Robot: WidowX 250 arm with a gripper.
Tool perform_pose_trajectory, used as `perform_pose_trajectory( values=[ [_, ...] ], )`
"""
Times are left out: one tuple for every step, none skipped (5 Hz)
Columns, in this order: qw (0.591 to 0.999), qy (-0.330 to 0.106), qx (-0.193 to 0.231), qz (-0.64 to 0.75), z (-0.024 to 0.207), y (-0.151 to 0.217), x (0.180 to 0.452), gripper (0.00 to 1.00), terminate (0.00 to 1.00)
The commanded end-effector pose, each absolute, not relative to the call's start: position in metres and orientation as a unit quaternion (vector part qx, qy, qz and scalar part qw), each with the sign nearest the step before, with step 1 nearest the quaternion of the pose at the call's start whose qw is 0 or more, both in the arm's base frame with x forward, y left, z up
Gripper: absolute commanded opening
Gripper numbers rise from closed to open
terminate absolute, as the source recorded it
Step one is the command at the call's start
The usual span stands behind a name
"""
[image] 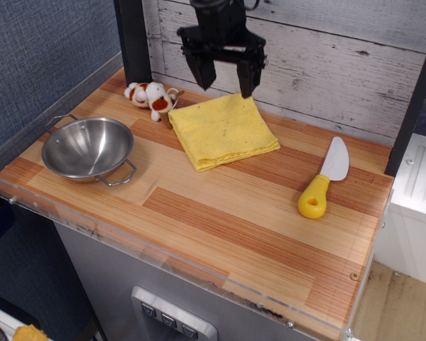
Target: Move the towel towards the bottom of the counter.
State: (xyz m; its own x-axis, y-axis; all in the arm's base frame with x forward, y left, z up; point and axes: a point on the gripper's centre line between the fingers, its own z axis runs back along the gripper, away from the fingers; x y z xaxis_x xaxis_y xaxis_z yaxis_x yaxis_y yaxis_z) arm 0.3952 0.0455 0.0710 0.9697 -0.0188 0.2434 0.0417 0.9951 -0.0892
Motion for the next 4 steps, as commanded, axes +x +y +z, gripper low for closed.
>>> perform_pose_trajectory(
  values=[
    [0.991,-0.126,-0.042,-0.019,0.063,0.045,0.409,1.00,0.00],
    [0.993,-0.114,-0.029,-0.024,0.052,0.043,0.412,1.00,0.00],
    [0.993,-0.113,-0.030,-0.023,0.042,0.033,0.417,1.00,0.00],
    [0.993,-0.106,-0.023,-0.034,0.037,0.027,0.414,1.00,0.00]
  ],
)
